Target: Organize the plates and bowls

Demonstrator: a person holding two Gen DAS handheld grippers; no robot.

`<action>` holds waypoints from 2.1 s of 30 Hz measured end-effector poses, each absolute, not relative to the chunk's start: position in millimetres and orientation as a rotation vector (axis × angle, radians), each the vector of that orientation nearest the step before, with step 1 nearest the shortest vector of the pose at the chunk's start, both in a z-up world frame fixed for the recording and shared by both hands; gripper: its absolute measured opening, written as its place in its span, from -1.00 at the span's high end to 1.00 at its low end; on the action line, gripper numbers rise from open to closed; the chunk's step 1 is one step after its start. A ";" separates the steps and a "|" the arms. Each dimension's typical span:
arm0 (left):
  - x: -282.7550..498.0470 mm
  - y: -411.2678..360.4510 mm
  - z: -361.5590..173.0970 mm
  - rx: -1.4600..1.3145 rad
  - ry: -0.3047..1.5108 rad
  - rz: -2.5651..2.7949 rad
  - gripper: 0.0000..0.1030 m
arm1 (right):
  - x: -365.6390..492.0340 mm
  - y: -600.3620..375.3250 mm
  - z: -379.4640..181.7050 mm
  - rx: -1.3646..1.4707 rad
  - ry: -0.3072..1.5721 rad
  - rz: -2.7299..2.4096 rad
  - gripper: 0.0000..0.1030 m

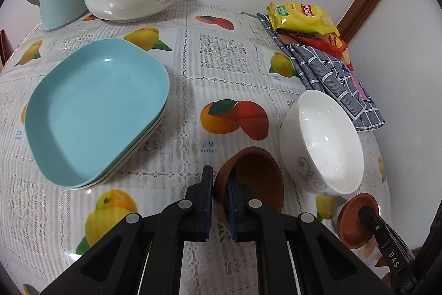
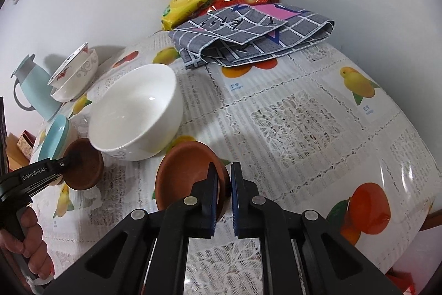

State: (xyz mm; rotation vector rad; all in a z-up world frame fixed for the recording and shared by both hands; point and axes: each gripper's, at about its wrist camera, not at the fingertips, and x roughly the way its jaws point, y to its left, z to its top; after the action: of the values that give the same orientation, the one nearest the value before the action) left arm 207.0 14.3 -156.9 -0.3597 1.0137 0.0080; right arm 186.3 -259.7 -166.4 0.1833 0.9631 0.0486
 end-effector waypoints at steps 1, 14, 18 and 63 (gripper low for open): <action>204.8 15.1 -154.7 -0.363 1.010 0.004 0.81 | 184.5 -258.7 -164.5 0.185 0.960 0.051 0.82; 178.3 31.9 -115.2 -0.385 0.949 -0.001 0.81 | 163.6 -246.9 -123.9 0.179 0.890 0.058 0.82; 169.4 38.7 -100.4 -0.381 0.911 0.009 0.81 | 159.6 -241.7 -110.0 0.174 0.865 0.064 0.82; 197.4 90.0 -110.9 -0.445 0.926 0.028 0.81 | 252.9 -182.5 -128.6 0.034 0.952 0.066 0.82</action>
State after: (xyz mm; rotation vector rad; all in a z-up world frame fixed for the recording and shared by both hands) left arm 197.4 90.0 -110.9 -0.4446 0.9256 0.0283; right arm 252.9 -182.5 -128.6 0.0338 0.9518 0.0662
